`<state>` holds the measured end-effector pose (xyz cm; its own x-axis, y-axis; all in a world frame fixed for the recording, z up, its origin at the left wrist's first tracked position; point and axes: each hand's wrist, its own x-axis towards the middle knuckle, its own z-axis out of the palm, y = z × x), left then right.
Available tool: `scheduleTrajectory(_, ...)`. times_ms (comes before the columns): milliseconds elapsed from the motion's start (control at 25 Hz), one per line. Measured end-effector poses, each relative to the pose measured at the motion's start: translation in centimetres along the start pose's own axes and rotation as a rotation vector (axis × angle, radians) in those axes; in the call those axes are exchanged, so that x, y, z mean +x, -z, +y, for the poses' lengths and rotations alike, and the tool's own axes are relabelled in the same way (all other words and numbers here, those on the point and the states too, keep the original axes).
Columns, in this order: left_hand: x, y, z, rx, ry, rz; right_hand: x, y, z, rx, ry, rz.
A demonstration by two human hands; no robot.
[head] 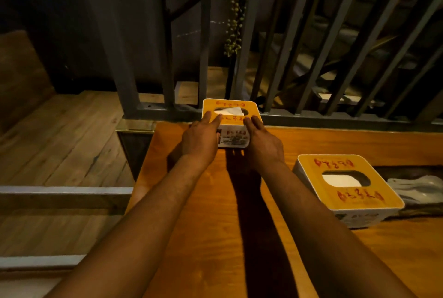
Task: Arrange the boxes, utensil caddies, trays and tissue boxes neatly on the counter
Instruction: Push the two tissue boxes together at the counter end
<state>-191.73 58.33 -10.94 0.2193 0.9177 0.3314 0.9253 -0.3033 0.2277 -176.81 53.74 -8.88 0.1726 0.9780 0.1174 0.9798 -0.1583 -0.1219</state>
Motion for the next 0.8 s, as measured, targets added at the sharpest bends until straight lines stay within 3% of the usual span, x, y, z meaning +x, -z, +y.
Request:
scheduleTrajectory(440,4.7,-2.1,-2.3,0.011,0.003,0.028,6.3,-2.6,-0.6,0.126,0.072,0.036)
scheduleTrajectory(640,3.7,0.8,-0.6,0.148,0.004,-0.119,6.0,-0.2,0.1,-0.014,0.125,-0.103)
scheduleTrajectory(800,0.2,4.5,2.3,0.114,-0.089,-0.033,2.5,3.2,1.3,0.029,0.158,-0.105)
